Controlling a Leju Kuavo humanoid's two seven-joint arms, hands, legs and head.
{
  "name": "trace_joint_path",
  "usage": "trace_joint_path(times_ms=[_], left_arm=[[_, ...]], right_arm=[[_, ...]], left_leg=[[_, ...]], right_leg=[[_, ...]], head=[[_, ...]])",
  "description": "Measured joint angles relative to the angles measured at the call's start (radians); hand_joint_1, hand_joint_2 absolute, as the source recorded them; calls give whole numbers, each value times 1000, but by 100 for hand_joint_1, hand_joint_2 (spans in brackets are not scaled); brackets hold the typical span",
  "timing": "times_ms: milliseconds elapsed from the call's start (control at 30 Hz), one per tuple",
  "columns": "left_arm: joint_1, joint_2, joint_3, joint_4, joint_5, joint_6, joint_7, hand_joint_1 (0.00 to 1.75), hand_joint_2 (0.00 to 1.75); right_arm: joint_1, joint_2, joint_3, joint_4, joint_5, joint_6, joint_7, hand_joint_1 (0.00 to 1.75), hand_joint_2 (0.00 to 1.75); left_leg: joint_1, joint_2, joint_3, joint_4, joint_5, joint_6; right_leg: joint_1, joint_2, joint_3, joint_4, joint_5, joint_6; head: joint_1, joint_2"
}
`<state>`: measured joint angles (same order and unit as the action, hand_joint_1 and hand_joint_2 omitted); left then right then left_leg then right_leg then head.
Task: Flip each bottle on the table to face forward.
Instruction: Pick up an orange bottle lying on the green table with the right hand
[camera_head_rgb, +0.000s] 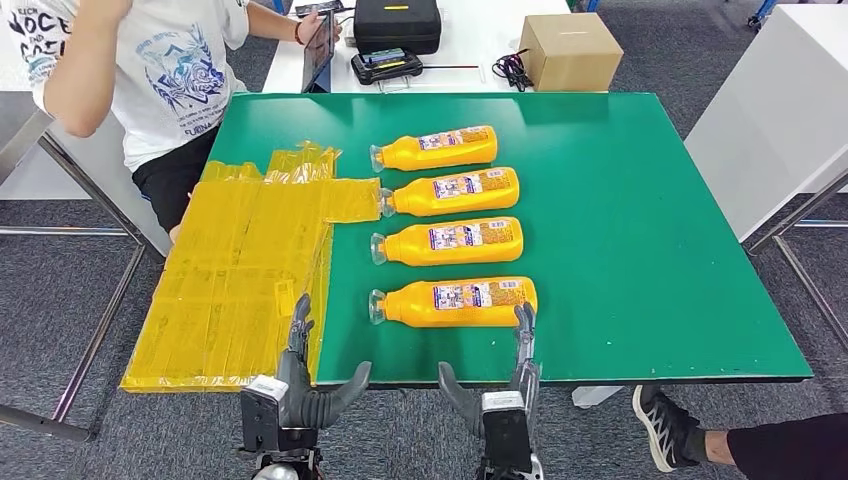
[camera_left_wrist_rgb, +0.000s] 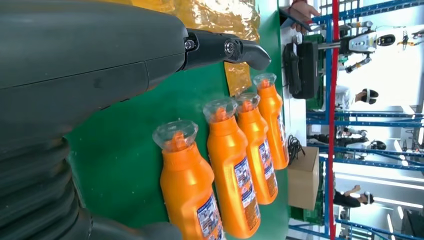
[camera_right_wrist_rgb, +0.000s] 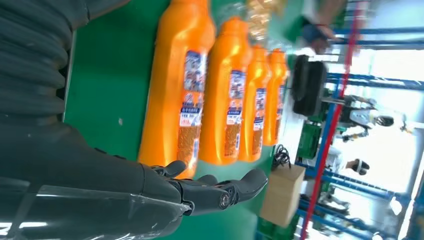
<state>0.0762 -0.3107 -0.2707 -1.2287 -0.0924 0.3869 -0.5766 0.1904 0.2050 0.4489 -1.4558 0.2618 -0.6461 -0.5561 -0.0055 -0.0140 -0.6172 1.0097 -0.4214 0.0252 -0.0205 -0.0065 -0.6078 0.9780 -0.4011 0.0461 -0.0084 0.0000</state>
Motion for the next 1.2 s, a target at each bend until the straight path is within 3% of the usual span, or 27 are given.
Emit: trace_joint_path(times_ms=[133,267,933,1200], left_arm=[[1,1,11,0,-2,-22,-7,0,175],[4,1,22,0,-13,-41,-9,0,175],[6,1,43,0,-16,-43,-9,0,175],[6,1,44,0,-47,-57,8,0,175]], right_arm=[[-26,-41,-38,-64,356,85,238,0,175],[-64,-85,-86,-99,513,167,357,0,175],[-87,-129,-123,-127,531,177,373,0,175],[-126,-149,-123,-122,600,247,457,0,175]], left_leg=[[0,0,0,0,0,0],[-1,0,0,0,0,1],[-1,0,0,0,0,0],[-1,0,0,0,0,0]], right_leg=[[0,0,0,0,0,0],[-1,0,1,0,1,1],[0,0,0,0,0,1],[0,0,0,0,0,1]], head=[[0,0],[0,0],[0,0],[0,0]])
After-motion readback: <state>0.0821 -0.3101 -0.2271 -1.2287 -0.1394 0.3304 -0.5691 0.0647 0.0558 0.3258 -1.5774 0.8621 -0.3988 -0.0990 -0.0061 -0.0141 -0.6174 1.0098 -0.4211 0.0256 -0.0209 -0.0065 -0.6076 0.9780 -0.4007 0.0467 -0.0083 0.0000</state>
